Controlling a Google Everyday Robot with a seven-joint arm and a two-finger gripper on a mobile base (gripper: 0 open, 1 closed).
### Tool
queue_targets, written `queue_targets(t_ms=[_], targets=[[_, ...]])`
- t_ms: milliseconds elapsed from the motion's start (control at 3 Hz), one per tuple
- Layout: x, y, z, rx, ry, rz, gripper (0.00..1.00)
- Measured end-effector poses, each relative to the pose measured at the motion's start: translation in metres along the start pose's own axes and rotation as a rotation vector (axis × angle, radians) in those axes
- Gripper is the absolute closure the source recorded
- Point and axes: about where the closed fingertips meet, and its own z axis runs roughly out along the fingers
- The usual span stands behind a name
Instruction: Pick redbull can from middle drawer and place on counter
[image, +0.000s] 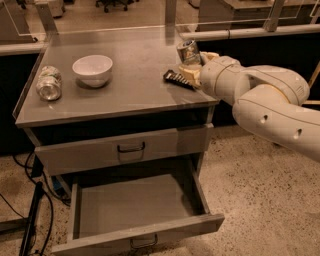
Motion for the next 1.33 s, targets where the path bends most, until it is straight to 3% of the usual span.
queue_targets(t_ms=[667, 1000, 1333], targets=[[-0.005, 0.017, 0.035, -0.017, -0.062, 0.069, 1.00], [0.000, 0.035, 0.050, -0.040, -0.071, 0.131, 1.00], [0.000, 0.035, 0.050, -0.039, -0.072, 0.134, 1.00]])
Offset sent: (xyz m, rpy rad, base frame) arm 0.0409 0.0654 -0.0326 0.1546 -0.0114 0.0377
